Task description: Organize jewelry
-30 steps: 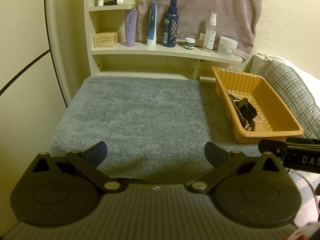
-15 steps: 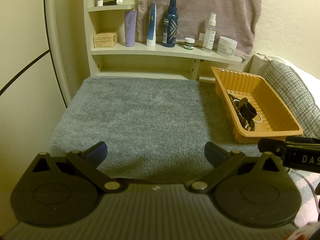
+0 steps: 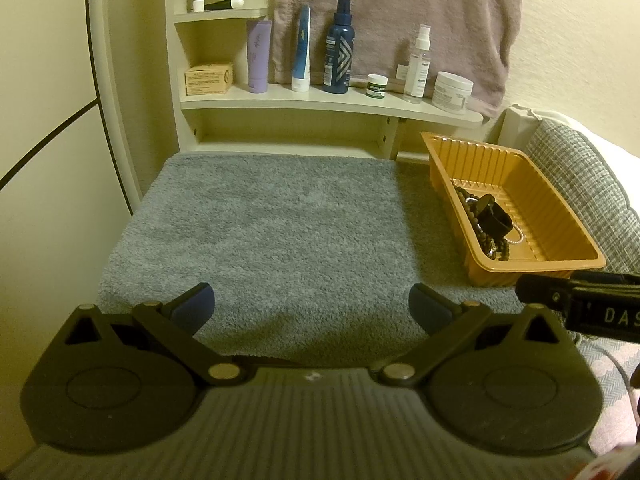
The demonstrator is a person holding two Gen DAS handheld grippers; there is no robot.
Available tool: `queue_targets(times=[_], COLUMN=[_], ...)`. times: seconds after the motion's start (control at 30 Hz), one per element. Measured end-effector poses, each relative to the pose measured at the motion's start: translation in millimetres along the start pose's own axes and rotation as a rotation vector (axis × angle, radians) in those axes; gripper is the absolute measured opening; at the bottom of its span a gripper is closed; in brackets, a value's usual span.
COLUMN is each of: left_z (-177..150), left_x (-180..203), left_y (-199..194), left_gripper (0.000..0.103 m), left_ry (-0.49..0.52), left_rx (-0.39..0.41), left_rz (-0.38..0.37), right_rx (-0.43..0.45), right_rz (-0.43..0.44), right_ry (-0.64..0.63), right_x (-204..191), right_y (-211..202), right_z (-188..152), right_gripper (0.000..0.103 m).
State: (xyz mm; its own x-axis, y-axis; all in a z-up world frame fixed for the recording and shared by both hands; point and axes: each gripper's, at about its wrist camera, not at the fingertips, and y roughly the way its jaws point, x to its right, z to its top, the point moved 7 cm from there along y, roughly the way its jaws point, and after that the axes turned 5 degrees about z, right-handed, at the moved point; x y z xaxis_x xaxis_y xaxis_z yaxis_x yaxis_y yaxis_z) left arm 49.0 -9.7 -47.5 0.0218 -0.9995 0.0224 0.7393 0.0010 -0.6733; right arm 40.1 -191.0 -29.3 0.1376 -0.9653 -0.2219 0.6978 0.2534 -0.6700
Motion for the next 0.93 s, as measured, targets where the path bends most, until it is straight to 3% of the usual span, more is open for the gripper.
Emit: queue_targets(times=[0.93], left_z=[-1.5], left_x=[0.3], left_y=[-0.2], left_gripper=[0.103], left_ry=[-0.015], left_rx=[0.012], left_rz=[-0.017], right_rx=[0.002], right_rz=[0.001], right_ry=[0.002], right_x=[-0.8], right_y=[-0.9], right_z=[0.6], right_gripper=[0.075])
